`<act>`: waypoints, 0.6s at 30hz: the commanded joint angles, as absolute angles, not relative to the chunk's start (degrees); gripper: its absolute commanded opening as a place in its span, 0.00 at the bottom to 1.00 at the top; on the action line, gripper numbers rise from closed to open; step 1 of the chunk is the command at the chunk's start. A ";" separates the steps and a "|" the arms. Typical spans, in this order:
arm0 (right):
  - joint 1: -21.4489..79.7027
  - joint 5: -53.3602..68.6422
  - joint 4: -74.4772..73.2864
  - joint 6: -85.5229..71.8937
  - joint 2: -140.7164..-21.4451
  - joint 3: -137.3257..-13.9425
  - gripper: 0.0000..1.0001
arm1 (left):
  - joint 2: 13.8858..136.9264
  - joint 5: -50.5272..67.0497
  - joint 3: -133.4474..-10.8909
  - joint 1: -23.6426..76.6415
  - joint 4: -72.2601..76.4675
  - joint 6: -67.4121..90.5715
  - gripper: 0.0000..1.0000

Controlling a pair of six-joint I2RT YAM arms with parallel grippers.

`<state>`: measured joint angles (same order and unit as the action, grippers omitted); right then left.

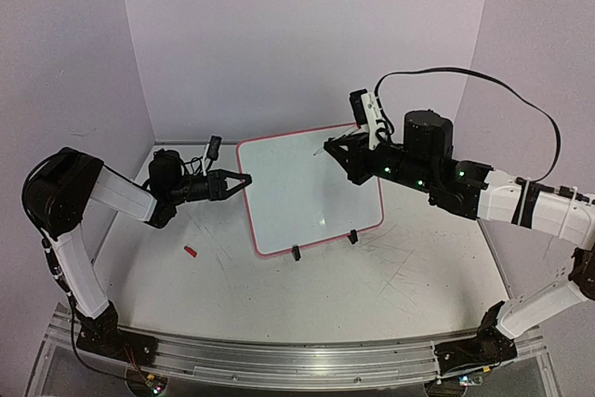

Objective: Write a sentence on the whiteboard
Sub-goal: Hold the whiteboard at the center of the board.

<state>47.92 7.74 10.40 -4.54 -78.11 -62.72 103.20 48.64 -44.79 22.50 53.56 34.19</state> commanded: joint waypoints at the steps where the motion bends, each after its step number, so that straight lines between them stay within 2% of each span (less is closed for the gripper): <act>1: 47.96 7.47 13.27 -4.39 -77.96 -65.13 0.00 | 103.80 51.01 -46.62 22.33 56.21 31.86 0.34; 6: 47.97 8.22 13.27 -3.43 -79.00 -65.77 0.00 | 104.31 51.66 -47.33 22.36 56.23 31.54 0.36; 14: 48.95 9.65 12.87 -1.29 -84.88 -70.99 0.00 | 104.72 52.75 -48.28 22.27 56.20 31.18 0.26; 18: 49.97 10.22 12.34 -0.47 -89.46 -74.75 0.00 | 103.58 52.88 -46.85 22.23 56.19 29.84 0.29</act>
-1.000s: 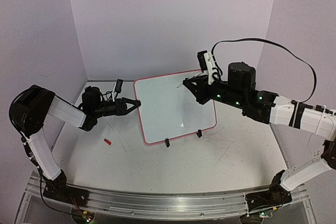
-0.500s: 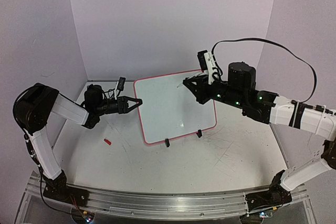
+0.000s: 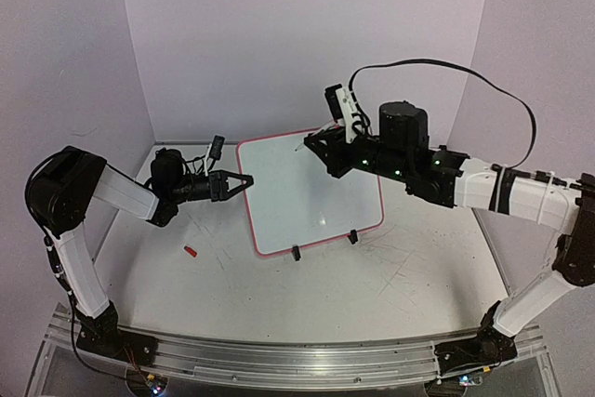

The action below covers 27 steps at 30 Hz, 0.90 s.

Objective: Write a sentence on the whiteboard
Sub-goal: Hold the whiteboard at the center of the board, then write a sentence on the whiteboard.

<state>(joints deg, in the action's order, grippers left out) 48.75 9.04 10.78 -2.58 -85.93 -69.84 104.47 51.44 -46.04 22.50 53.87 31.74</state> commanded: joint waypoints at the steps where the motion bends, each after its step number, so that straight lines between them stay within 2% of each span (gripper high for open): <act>1: 50.22 10.28 12.07 -0.46 -90.66 -75.97 0.00 | 103.54 53.11 -46.86 22.19 56.22 29.97 0.29; 3: 50.77 9.84 11.49 0.22 -93.07 -78.32 0.00 | 103.75 53.76 -47.26 22.18 56.21 30.48 0.28; 18: 54.72 4.56 12.37 9.56 -105.38 -88.41 0.00 | 104.22 53.97 -46.72 22.16 56.08 25.20 0.01; 27: 55.48 4.97 13.23 12.76 -109.60 -91.38 0.00 | 103.48 53.53 -46.95 22.15 54.94 24.39 0.00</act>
